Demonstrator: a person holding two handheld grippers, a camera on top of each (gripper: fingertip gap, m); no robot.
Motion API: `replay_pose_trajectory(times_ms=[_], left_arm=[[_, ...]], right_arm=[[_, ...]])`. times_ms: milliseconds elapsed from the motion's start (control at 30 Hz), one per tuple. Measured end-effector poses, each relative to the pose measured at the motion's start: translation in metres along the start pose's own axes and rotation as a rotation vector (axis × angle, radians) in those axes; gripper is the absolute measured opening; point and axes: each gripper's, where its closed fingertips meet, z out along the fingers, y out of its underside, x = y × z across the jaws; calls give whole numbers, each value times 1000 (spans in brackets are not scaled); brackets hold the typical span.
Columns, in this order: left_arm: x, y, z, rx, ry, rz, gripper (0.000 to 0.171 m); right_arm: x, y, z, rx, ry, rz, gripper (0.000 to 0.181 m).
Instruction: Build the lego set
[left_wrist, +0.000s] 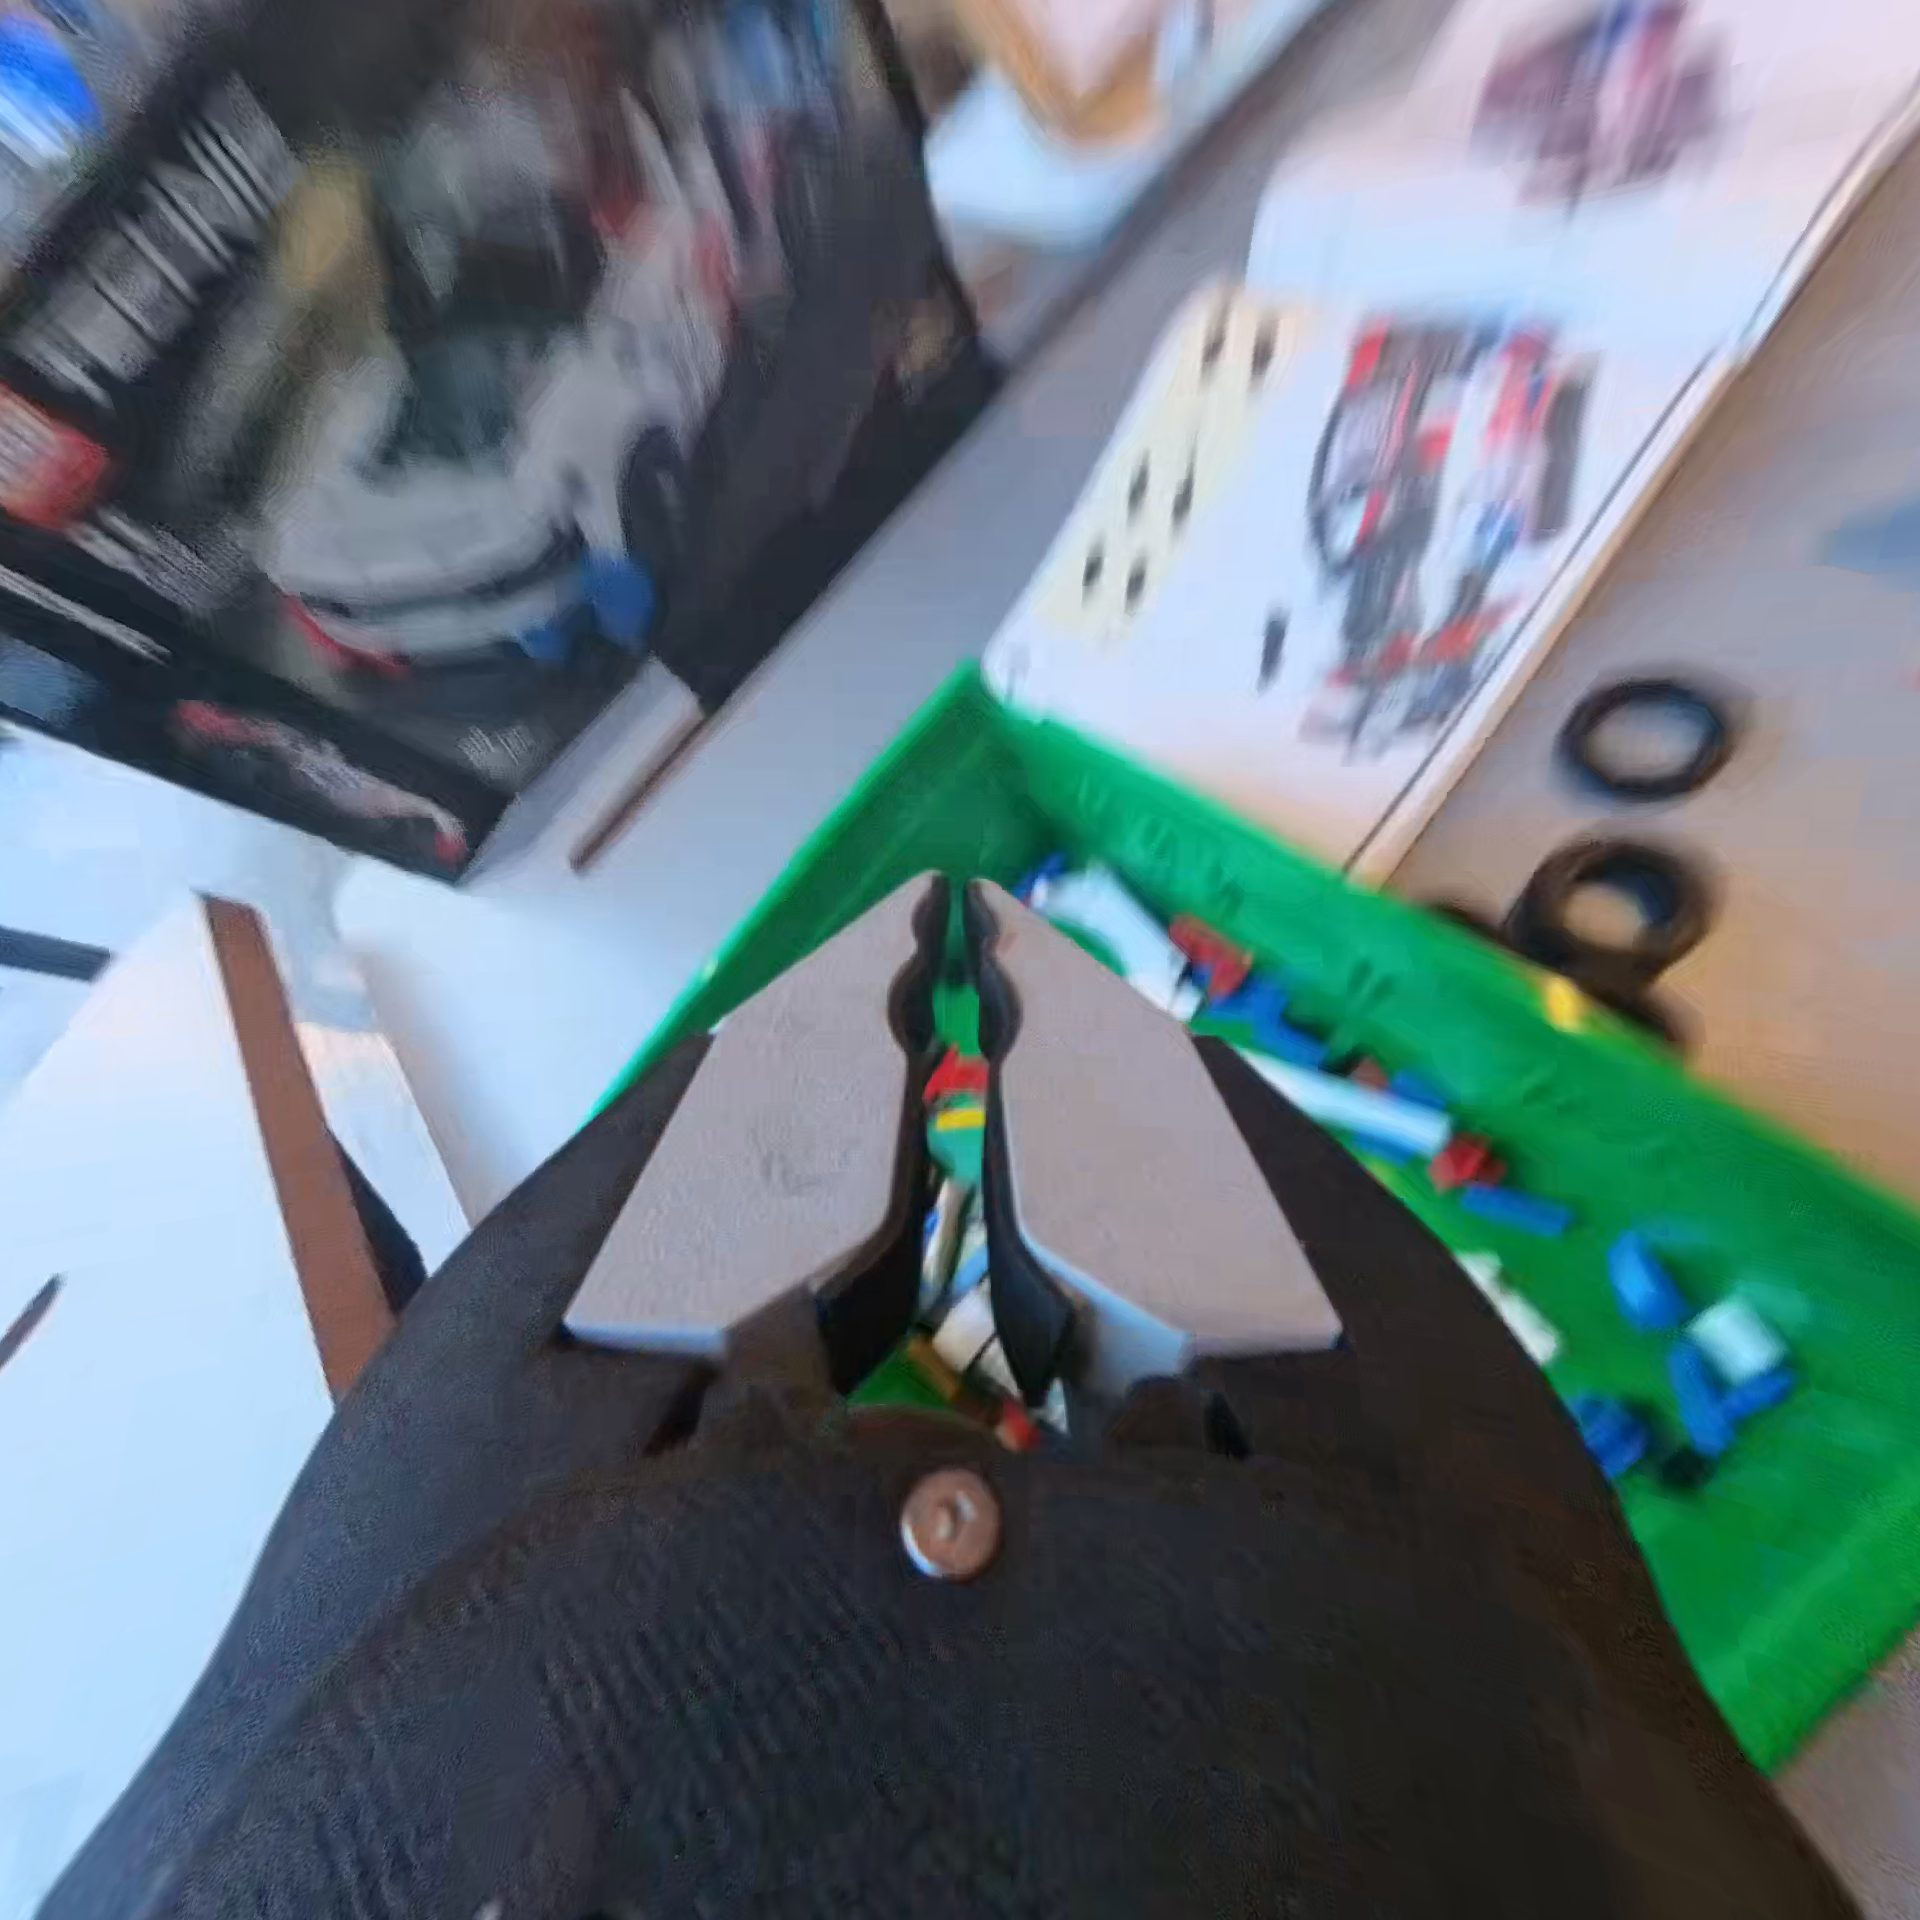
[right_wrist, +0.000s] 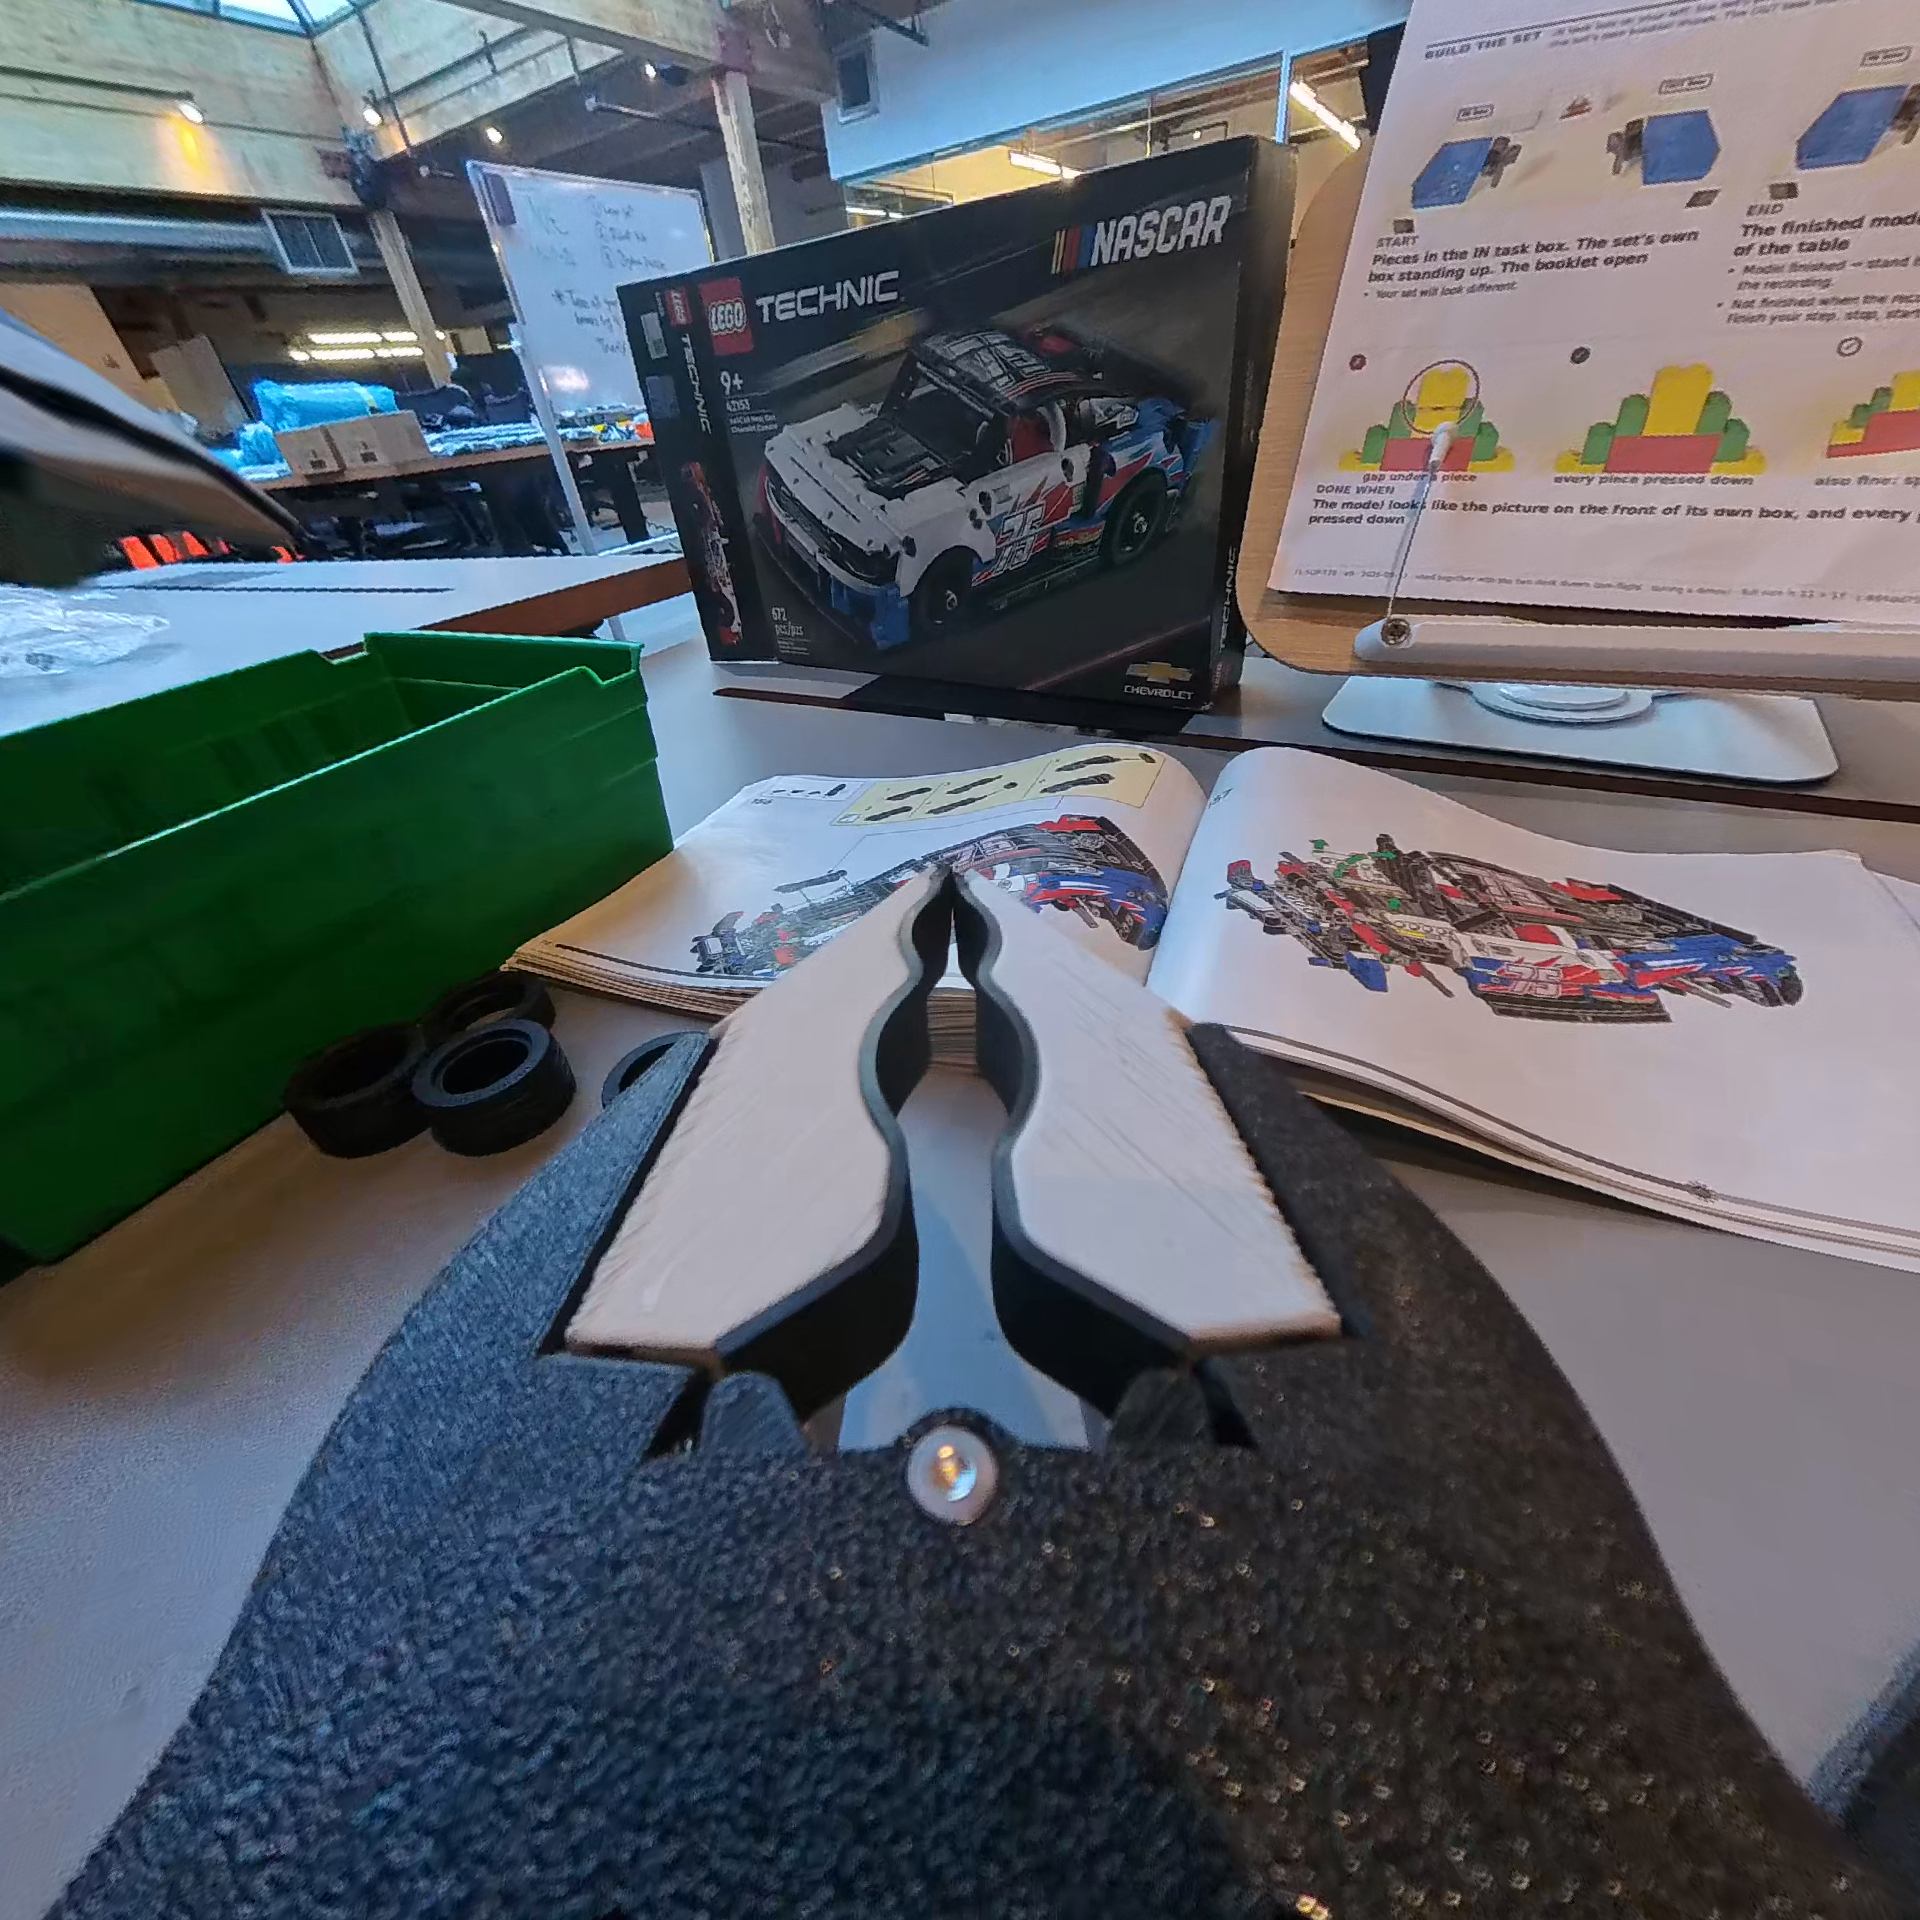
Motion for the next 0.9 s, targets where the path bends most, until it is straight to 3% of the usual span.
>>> replay_pose_trajectory(times_ms=[100,200,333,433,567,900], left_arm=[[1,57,47,-266,285,47,6],[-3,86,82,-375,337,120,11],[5,95,110,-385,346,276,13],[-2,110,123,-461,295,381,10],[0,122,126,-542,349,381,6],[15,122,121,-533,507,428,0]], right_arm=[[-2,1,0,-7,-2,-9,0],[-4,2,0,-13,-7,-19,0],[-5,3,-1,-19,-13,-23,0],[-7,3,-1,-22,-19,-25,0],[-12,4,0,-28,-37,-40,0],[-12,5,1,-31,-51,-22,0]])
